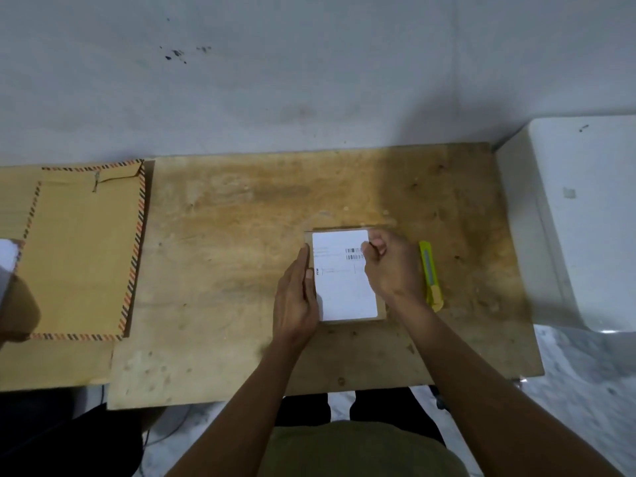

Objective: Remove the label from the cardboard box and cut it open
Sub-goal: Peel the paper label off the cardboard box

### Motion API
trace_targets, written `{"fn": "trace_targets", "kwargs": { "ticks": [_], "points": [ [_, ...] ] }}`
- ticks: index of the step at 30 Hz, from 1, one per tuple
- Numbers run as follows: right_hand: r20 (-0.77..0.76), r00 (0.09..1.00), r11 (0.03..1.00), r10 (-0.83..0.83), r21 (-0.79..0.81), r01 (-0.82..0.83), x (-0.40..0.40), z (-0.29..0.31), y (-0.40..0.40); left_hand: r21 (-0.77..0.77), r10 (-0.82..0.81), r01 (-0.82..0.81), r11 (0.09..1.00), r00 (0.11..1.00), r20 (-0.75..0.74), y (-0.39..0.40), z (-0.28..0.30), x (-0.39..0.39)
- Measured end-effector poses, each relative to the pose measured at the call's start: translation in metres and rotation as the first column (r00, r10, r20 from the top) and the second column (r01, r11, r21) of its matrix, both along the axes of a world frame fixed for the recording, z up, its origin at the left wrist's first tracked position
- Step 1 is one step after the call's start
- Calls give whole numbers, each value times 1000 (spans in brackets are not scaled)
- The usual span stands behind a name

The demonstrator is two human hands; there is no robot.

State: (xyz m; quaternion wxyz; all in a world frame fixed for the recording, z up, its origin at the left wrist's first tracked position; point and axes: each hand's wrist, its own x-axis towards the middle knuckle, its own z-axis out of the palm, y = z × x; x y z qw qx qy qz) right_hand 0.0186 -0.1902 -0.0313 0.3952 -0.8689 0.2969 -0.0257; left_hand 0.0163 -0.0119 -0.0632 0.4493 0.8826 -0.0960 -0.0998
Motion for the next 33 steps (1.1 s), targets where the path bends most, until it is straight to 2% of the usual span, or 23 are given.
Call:
{"fn": "trace_targets", "kwargs": {
  "ticks": [7,16,25,33],
  "points": [
    [-4,997,995,-78,69,78,6,-4,2,-17,5,-4,1000,1000,16,-2,-2,0],
    [-7,985,975,-172,141,172,15,-5,0,32,5,-5,999,1000,18,-4,-3,0],
    [29,998,997,-64,33,63,20,-5,-5,41,-37,35,999,998,59,-3,-3,1],
    [49,993,993,103,47,-105,13,-5,-16,40,-57,54,998,996,63,-2,-5,1]
  ]
}}
